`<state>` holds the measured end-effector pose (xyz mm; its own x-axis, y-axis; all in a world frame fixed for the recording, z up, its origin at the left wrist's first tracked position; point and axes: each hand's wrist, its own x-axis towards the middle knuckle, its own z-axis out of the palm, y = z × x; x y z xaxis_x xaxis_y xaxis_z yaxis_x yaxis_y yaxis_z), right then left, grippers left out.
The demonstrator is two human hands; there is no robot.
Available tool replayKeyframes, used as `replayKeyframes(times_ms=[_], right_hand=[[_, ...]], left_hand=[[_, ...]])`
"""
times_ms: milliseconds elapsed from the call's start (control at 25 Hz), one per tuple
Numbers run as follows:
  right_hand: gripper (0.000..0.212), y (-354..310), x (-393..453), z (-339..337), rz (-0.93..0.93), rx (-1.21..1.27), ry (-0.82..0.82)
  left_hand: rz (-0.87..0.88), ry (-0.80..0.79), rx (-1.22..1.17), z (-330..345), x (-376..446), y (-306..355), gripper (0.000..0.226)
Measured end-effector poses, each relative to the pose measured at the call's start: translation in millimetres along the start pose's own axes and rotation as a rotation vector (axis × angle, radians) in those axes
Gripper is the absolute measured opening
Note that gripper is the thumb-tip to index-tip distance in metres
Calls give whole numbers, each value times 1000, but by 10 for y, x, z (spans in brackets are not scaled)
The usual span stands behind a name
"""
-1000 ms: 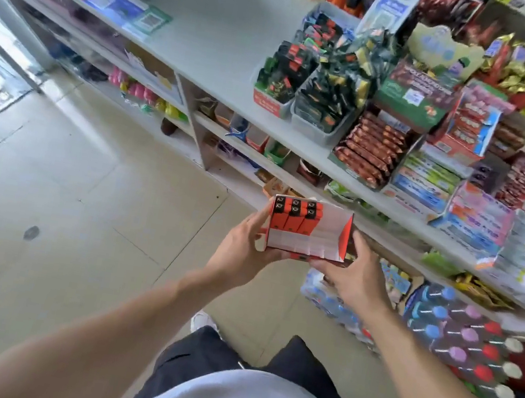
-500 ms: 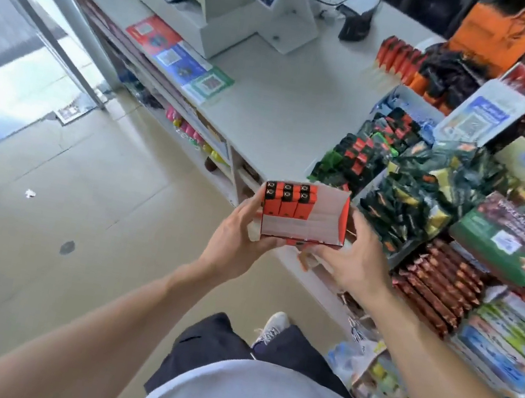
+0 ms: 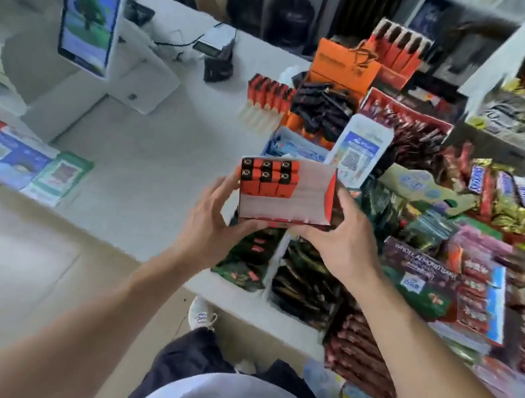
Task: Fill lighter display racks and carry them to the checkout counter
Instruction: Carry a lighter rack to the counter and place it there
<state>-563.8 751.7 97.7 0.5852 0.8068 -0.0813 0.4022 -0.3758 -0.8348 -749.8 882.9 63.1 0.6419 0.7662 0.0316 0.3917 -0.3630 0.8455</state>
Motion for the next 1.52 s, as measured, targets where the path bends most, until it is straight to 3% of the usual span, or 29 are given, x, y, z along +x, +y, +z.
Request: replayKeyframes(times_ms=[320,480,760,840,1040,1240,1520], right_hand=[[108,57,826,-790,231,-115,365],[101,296,1243,-1252,312,-189,501],[94,726,2182,-1782,306,-207,592],[95,775,2405,-1831,291,-205,599],[91,785,2769,-1908,321,-311,569],[98,835,2758,-2059,357,-358,602],[88,887,2940,-2099,390,-419,498]], left_hand=[[280,-375,17,570,1907,524,96],[370,-500,12,1002,2634,924,97],[421,-409,59,1646,3519,1412,84],[409,-385,92,1751,3669,1413,92],[495,-353,493,1821,3905,1336,106],[461,-396,527,1868,3904,1261,109],[482,-433,849,1995,3985,1192,108]])
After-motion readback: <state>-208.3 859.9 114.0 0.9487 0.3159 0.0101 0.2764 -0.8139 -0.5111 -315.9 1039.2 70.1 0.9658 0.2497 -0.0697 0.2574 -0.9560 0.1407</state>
